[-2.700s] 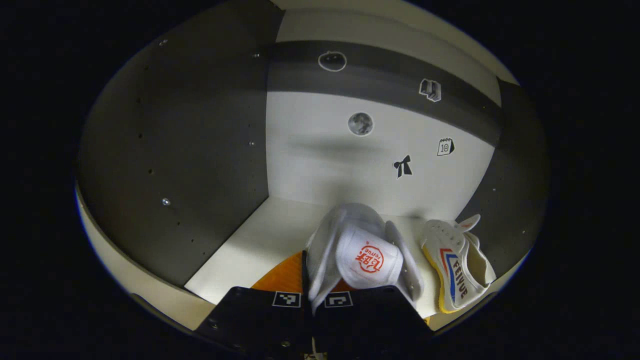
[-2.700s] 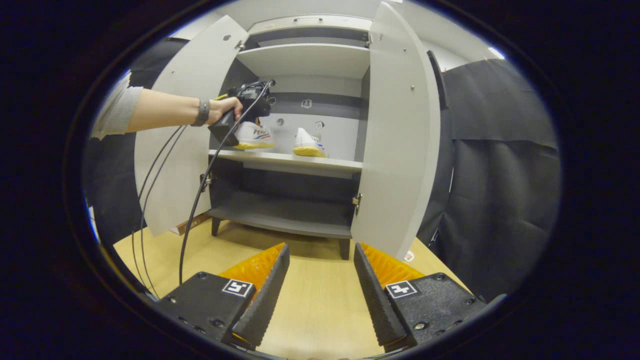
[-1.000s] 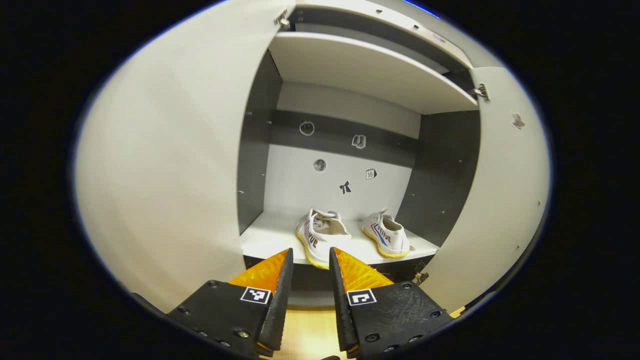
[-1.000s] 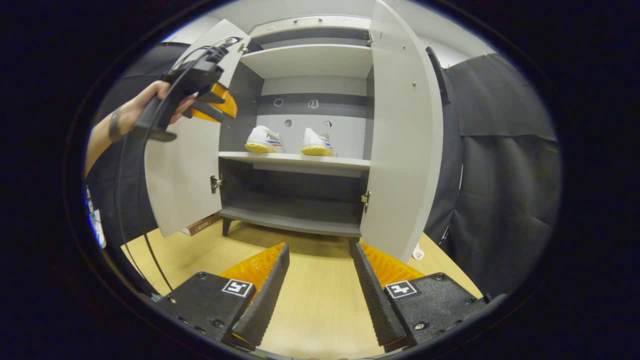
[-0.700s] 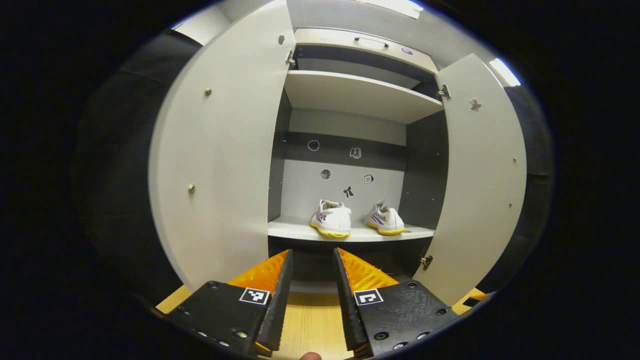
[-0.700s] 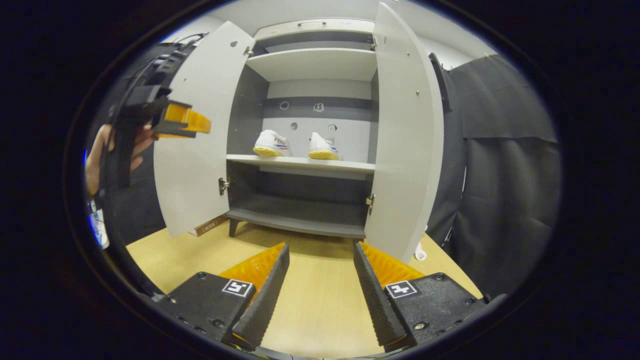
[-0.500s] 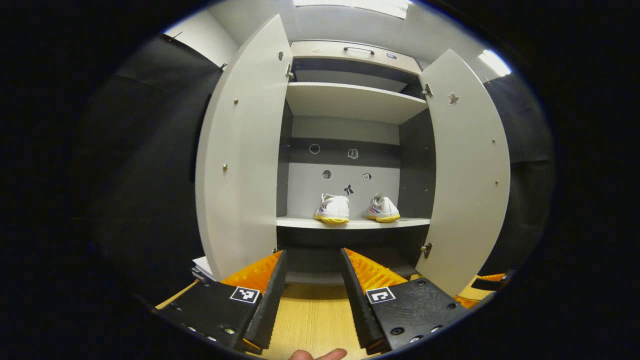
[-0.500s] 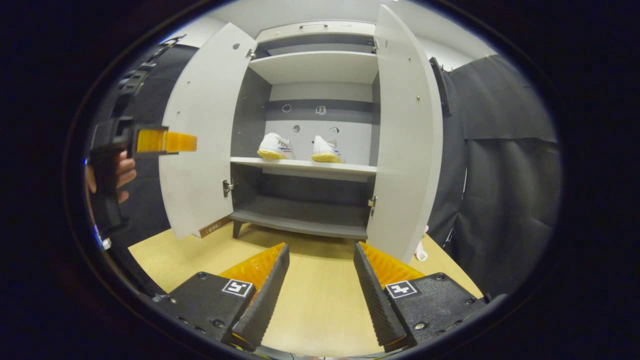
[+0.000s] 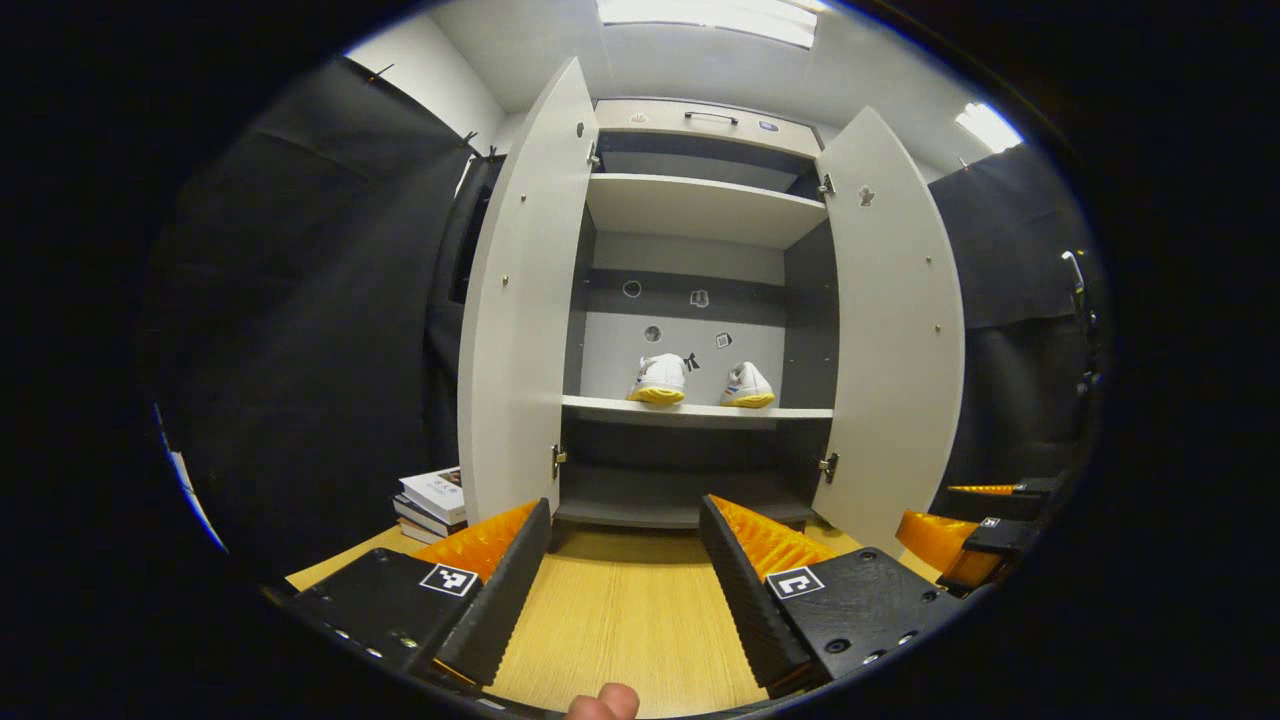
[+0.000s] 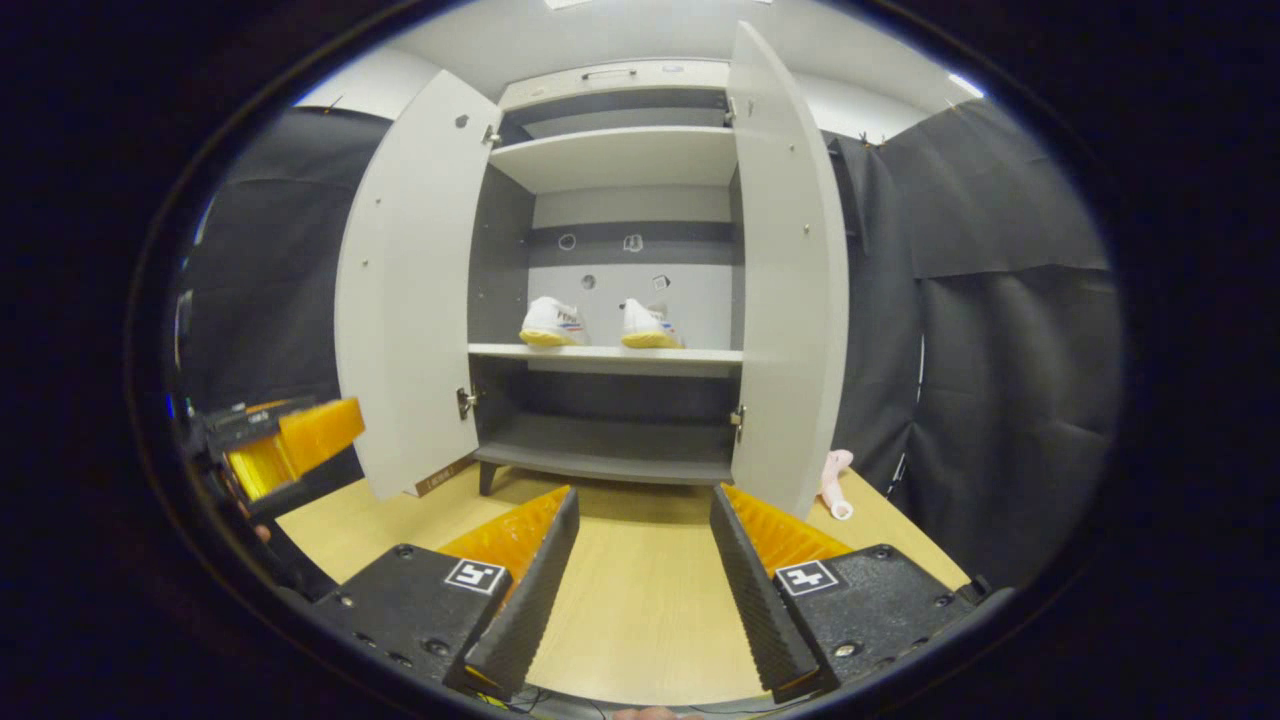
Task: Grab one shoe with the right hand and put it into the shoe cabinet, grab the other shoe with the left hand and put it into the shoe cabinet; then close the right door with the right hand and the left door with the left hand.
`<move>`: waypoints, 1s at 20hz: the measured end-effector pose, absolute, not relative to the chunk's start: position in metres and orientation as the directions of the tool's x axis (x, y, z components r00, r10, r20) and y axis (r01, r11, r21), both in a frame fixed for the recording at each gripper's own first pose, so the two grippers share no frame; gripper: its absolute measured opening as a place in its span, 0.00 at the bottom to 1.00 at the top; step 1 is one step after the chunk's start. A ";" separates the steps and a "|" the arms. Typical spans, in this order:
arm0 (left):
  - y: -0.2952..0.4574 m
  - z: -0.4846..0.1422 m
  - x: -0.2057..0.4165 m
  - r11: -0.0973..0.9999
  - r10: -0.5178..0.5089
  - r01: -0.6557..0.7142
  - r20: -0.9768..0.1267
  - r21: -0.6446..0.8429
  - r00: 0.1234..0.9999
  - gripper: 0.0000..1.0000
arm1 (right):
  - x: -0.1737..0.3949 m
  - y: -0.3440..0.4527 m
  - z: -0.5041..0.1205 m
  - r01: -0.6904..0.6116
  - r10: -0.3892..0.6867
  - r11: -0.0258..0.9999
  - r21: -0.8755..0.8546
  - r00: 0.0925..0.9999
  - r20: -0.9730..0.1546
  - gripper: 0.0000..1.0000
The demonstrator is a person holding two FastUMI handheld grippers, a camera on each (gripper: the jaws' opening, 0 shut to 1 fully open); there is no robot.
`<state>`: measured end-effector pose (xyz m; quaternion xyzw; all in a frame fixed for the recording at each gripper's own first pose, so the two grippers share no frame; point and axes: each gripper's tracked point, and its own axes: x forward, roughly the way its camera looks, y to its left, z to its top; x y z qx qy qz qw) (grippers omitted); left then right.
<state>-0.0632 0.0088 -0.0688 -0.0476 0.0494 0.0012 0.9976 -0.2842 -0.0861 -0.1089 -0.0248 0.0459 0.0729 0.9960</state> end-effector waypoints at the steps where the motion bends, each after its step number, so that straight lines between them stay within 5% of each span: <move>1: 0.007 -0.070 -0.066 0.996 -0.005 -0.003 -0.098 -0.087 0.995 0.89 | -0.287 -0.091 -0.105 -0.136 0.131 0.990 -0.047 0.987 -0.092 0.84; 17: -0.028 -0.092 -0.063 0.993 -0.110 0.116 -0.162 0.027 0.981 0.89 | -0.253 -0.269 0.038 0.140 -0.143 0.989 0.056 0.989 0.049 0.87; 18: -0.028 -0.093 -0.062 0.992 -0.111 0.118 -0.162 0.035 0.981 1.00 | -0.246 -0.278 0.045 0.160 -0.163 0.985 0.058 0.985 0.053 0.87; 19: -0.027 -0.094 -0.061 0.992 -0.107 0.116 -0.166 0.043 0.980 1.00 | -0.239 -0.285 0.052 0.172 -0.175 0.983 0.058 0.983 0.055 0.87; 20: -0.027 -0.096 -0.061 0.992 -0.108 0.117 -0.170 0.048 0.980 0.88 | -0.230 -0.290 0.059 0.176 -0.179 0.983 0.059 0.982 0.067 0.87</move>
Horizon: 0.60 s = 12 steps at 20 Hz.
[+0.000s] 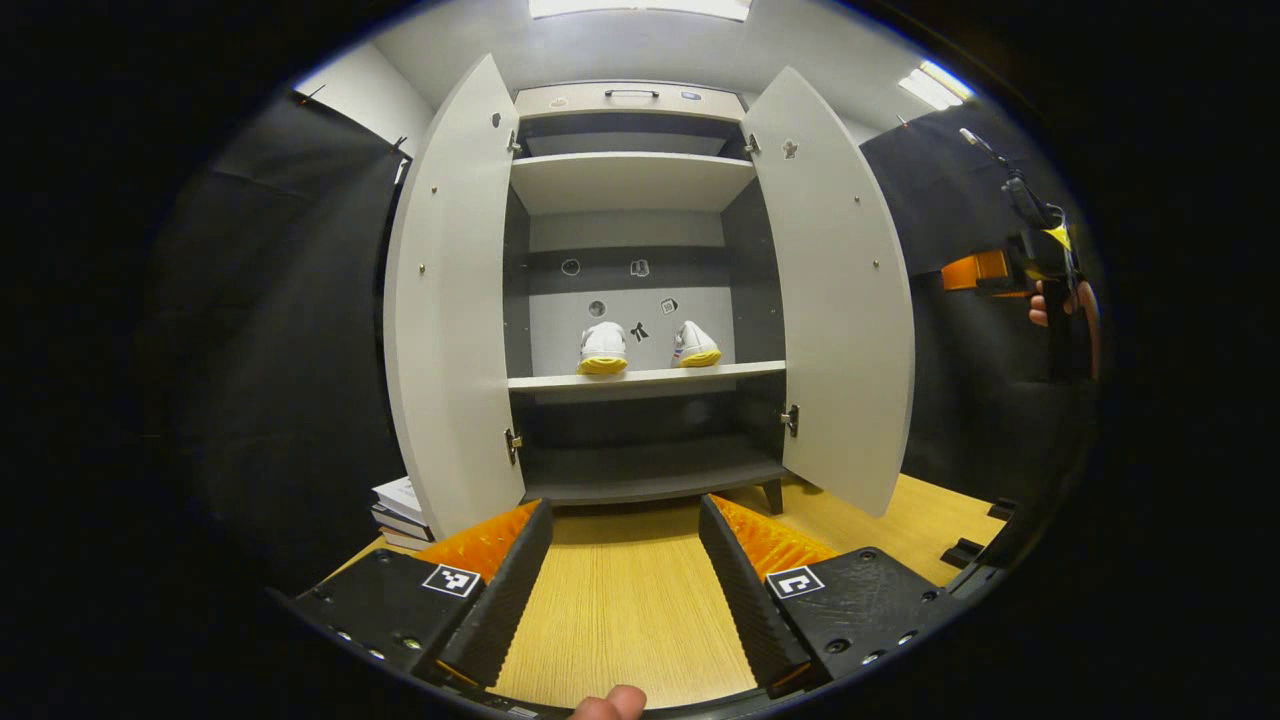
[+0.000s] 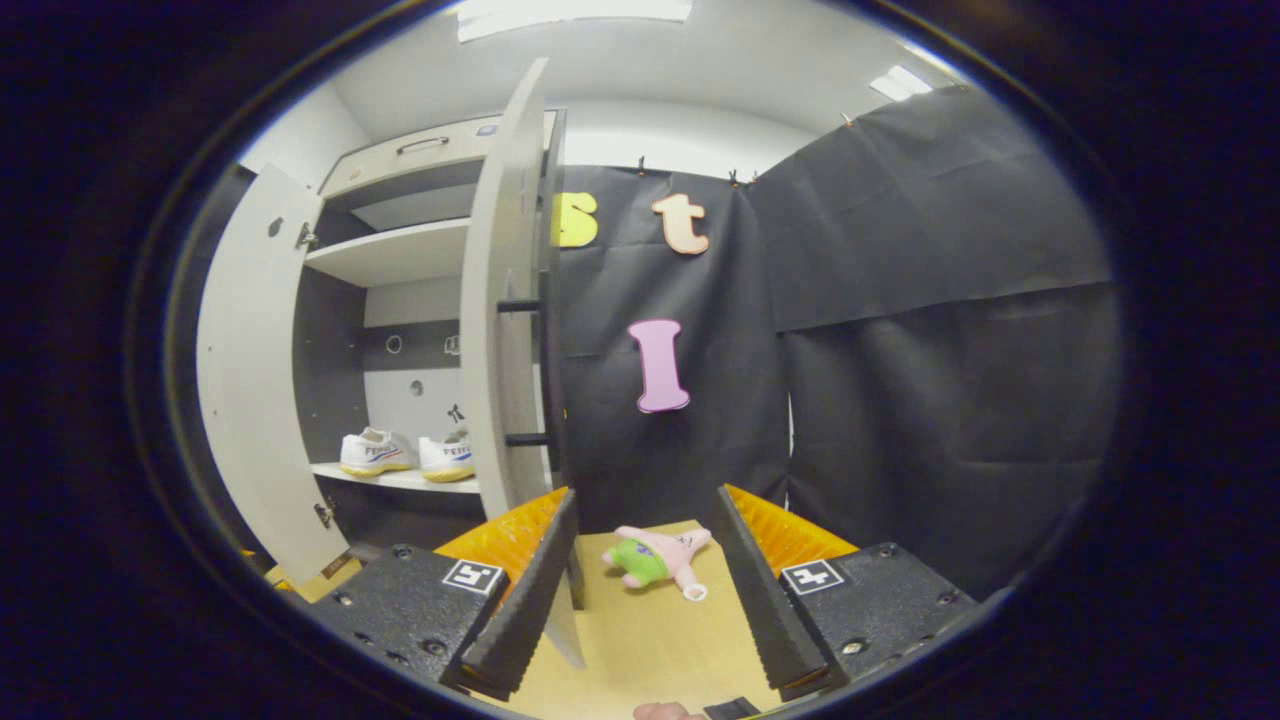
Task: Grab one shoe with the right hand and put it into the shoe cabinet, grab the other shoe with the left hand and put it into the shoe cabinet; then close the right door with the right hand and the left door with the left hand.
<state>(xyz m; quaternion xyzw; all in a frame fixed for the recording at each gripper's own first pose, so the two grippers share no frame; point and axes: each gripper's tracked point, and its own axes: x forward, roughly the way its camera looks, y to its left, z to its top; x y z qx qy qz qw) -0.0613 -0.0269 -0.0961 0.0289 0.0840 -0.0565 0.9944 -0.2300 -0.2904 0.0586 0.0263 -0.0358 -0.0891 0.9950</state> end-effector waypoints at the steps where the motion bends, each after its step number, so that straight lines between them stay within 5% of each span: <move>1: -0.026 -0.096 -0.060 0.992 -0.108 0.119 -0.175 0.052 0.979 0.87 | -0.220 -0.295 0.065 0.178 -0.182 0.982 0.059 0.981 0.070 0.87; 3: -0.025 -0.098 -0.059 0.991 -0.107 0.120 -0.181 0.058 0.978 0.86 | -0.197 -0.301 0.081 0.169 -0.173 0.984 0.055 0.981 0.090 0.87; 5: -0.022 -0.100 -0.057 0.992 -0.095 0.109 -0.190 0.062 0.977 0.95 | -0.177 -0.303 0.092 0.164 -0.167 0.986 0.040 0.982 0.083 0.87; 6: -0.019 -0.100 -0.056 0.993 -0.089 0.102 -0.188 0.063 0.978 0.86 | -0.167 -0.302 0.097 0.154 -0.157 0.987 0.041 0.984 0.086 0.87; 12: -0.012 -0.106 -0.053 0.995 -0.068 0.080 -0.204 0.052 0.977 0.86 | -0.137 -0.307 0.117 0.147 -0.153 0.986 0.072 0.985 0.079 0.87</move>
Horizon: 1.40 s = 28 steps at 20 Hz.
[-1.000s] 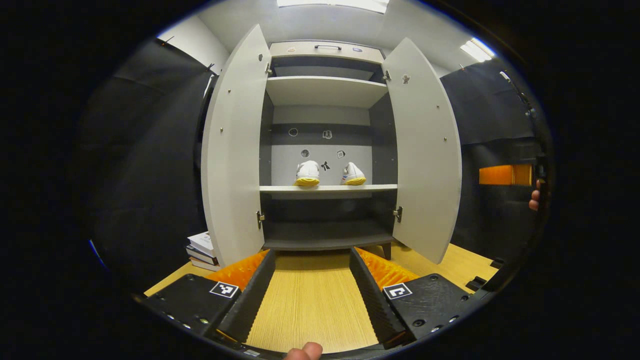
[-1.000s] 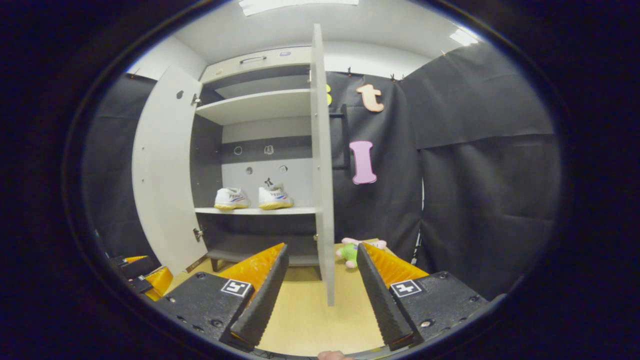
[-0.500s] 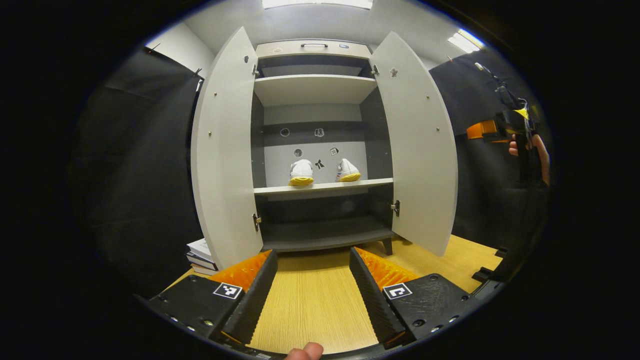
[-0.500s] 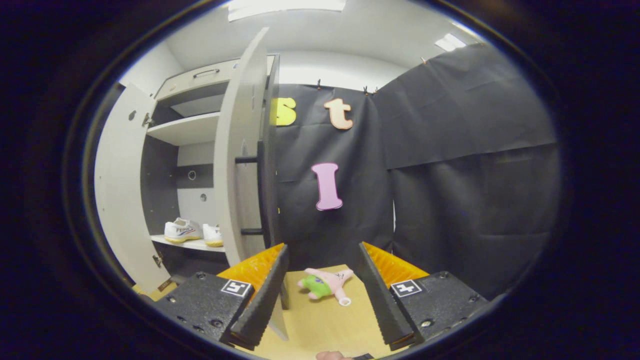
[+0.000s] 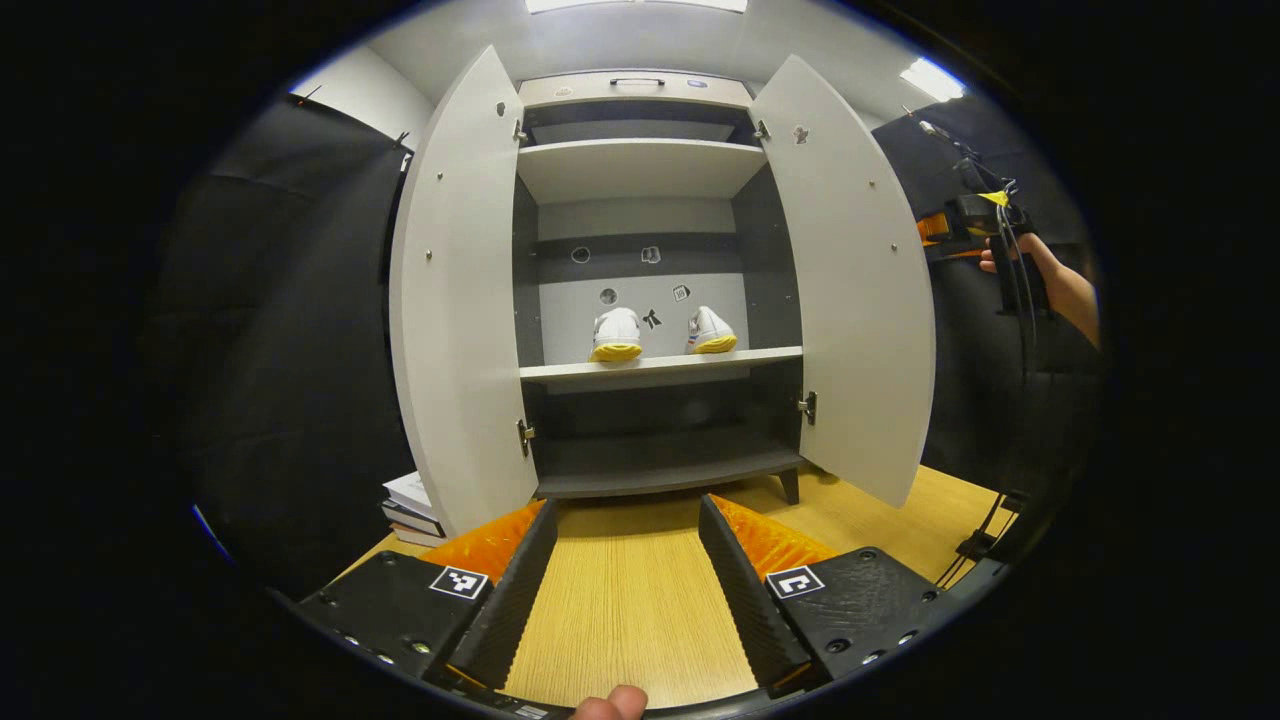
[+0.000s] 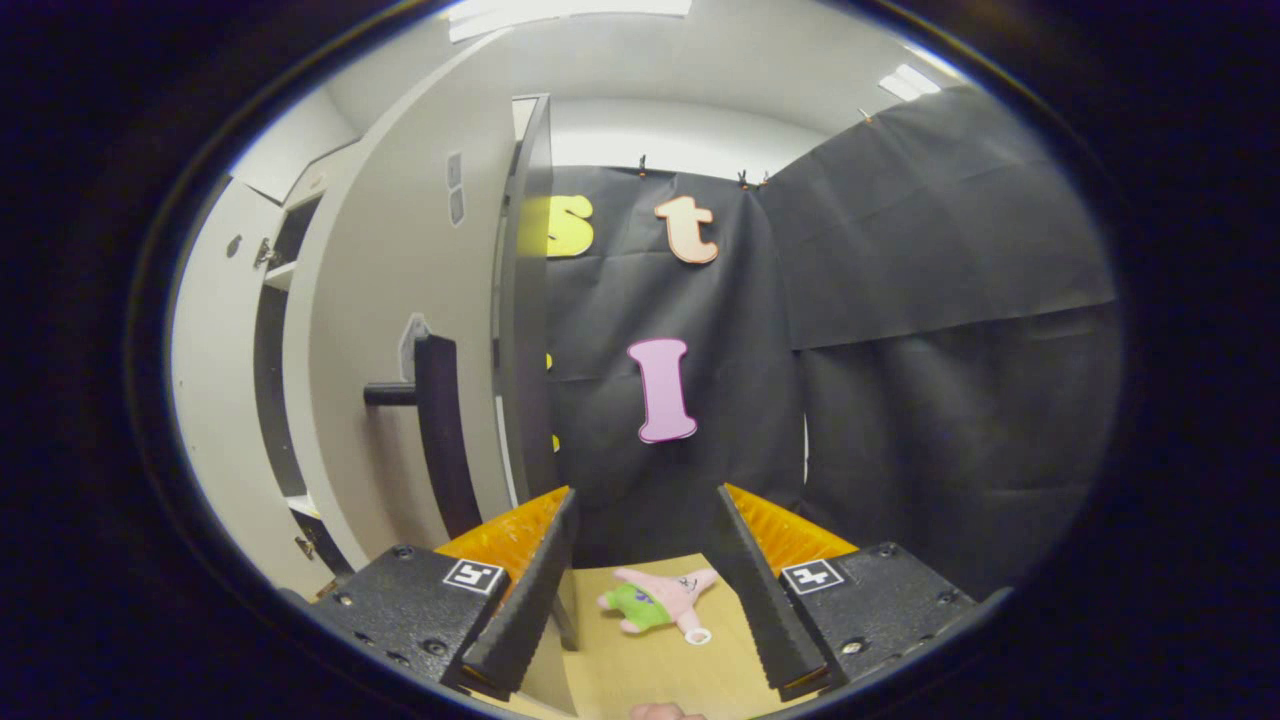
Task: Grab one shoe with the right hand and put it into the shoe cabinet, grab the other shoe with the left hand and put it into the shoe cabinet; then close the right door with the right hand and the left door with the left hand.
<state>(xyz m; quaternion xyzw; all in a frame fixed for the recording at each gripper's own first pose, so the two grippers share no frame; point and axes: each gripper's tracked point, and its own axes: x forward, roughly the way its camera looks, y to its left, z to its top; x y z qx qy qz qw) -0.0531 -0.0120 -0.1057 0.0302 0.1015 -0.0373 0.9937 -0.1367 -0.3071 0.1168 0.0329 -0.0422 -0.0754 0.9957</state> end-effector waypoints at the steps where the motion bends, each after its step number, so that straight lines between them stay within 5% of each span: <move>1: -0.010 -0.107 -0.054 0.996 -0.065 0.077 -0.209 0.049 0.976 0.86 | -0.137 -0.306 0.115 0.139 -0.145 0.987 0.079 0.987 0.073 0.87; 11: -0.014 -0.111 -0.052 0.995 -0.086 0.096 -0.222 0.034 0.971 0.85 | -0.144 -0.273 0.113 0.134 -0.139 0.989 0.068 0.988 0.071 0.83; 28: 0.037 -0.117 -0.059 0.999 0.003 0.010 -0.251 0.049 0.968 0.85 | -0.094 -0.098 0.108 -0.107 0.105 0.993 0.048 0.993 0.046 0.84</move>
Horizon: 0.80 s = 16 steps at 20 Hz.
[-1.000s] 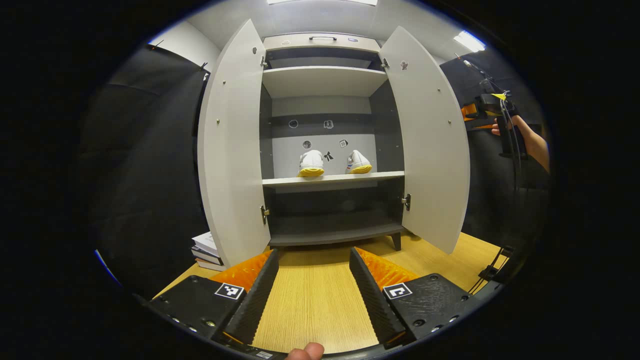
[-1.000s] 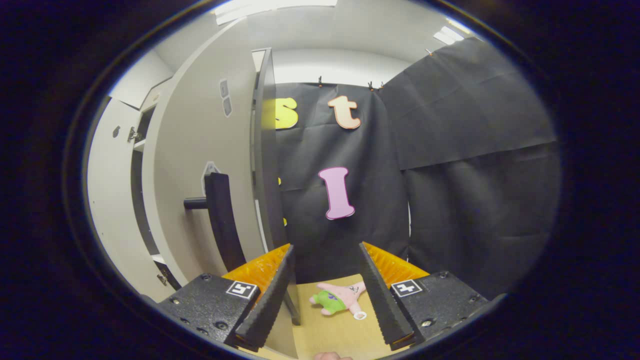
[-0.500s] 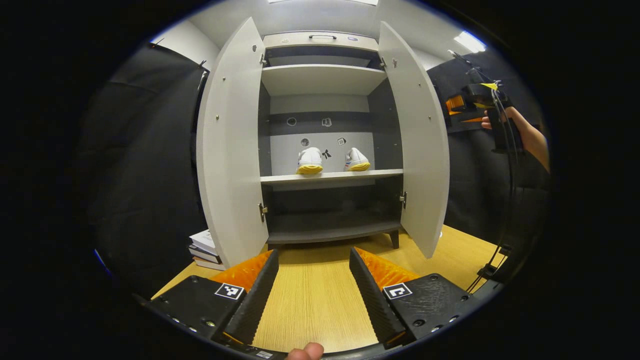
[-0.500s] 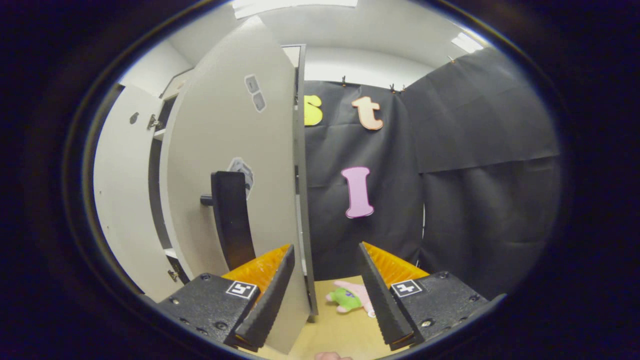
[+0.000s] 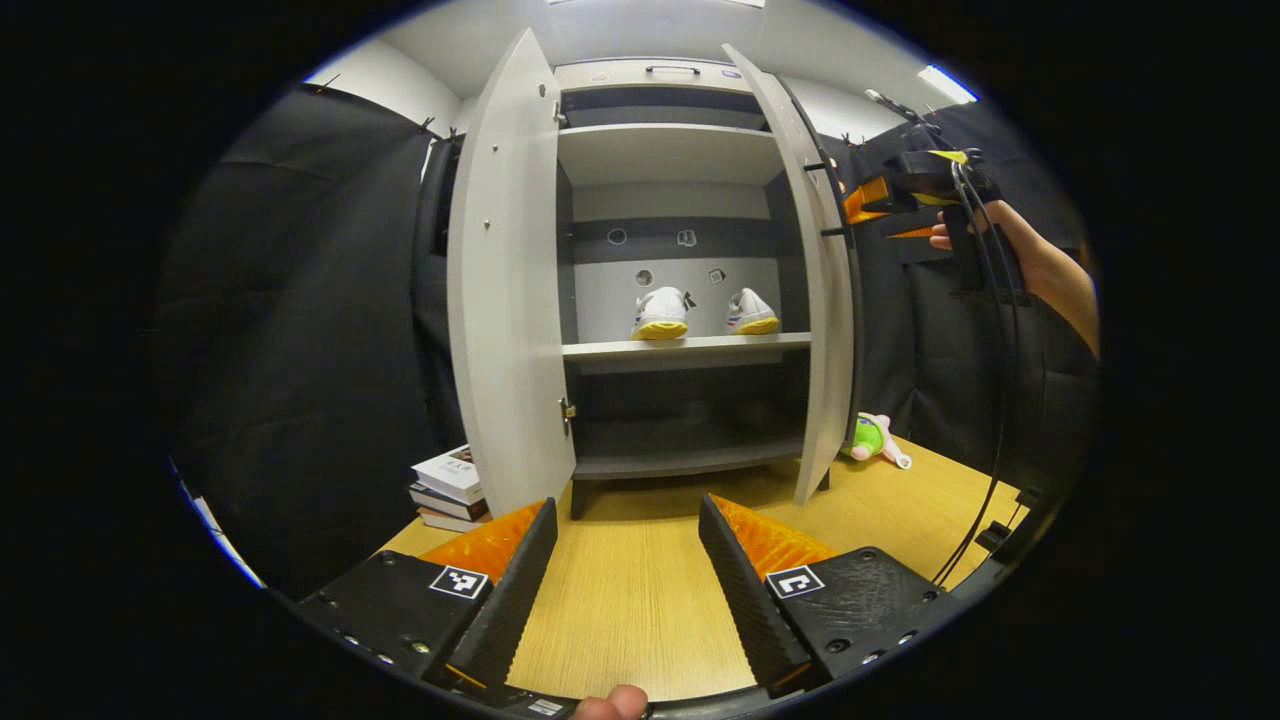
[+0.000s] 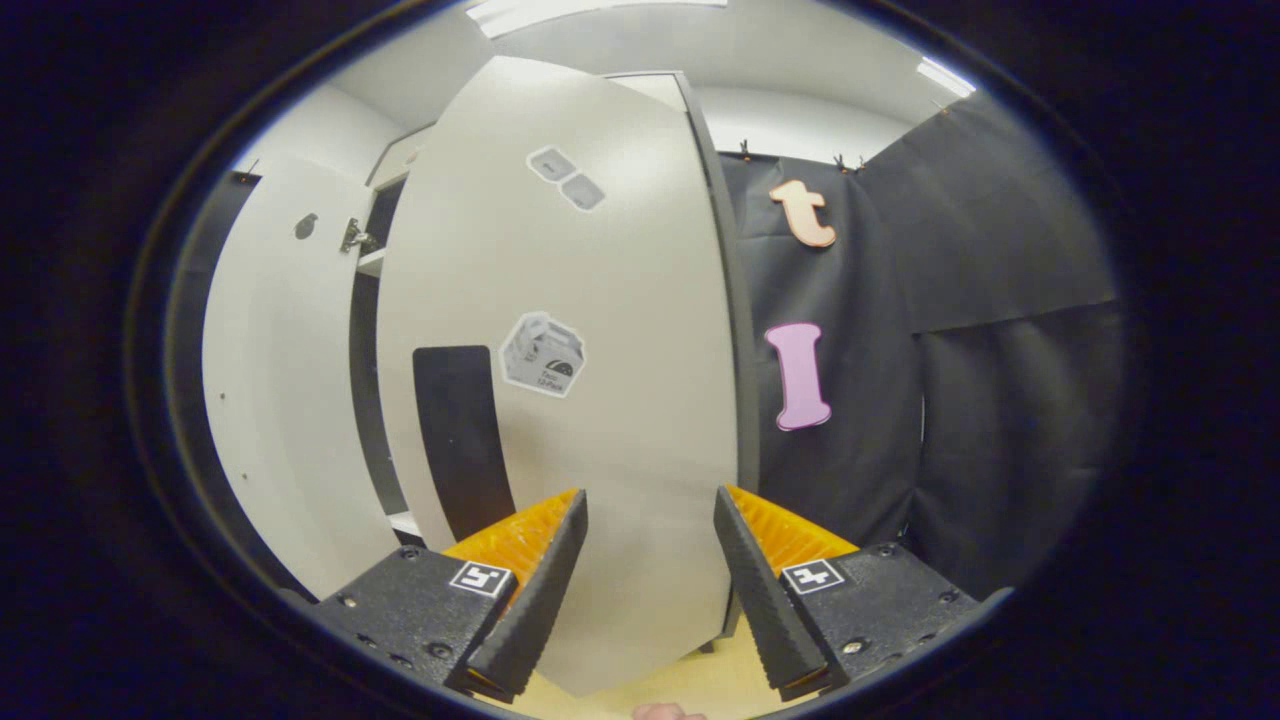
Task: Grab one shoe with the right hand and put it into the shoe cabinet, grab the other shoe with the left hand and put it into the shoe cabinet; then close the right door with the right hand and the left door with the left hand.
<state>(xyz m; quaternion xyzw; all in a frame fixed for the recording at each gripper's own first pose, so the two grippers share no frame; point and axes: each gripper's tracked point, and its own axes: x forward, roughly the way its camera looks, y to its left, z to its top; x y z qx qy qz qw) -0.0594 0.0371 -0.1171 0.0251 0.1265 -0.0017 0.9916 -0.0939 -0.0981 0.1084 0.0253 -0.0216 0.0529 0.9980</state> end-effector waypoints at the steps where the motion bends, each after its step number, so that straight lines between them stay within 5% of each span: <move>1: 0.041 -0.118 -0.060 0.999 0.013 -0.001 -0.255 0.048 0.967 0.85 | -0.090 -0.093 0.110 -0.103 0.101 0.994 0.039 0.994 0.047 0.84; 16: 0.035 -0.117 -0.071 1.000 0.005 -0.006 -0.261 -0.004 0.965 0.86 | -0.190 -0.102 0.075 -0.084 0.093 0.994 -0.065 0.987 0.133 0.85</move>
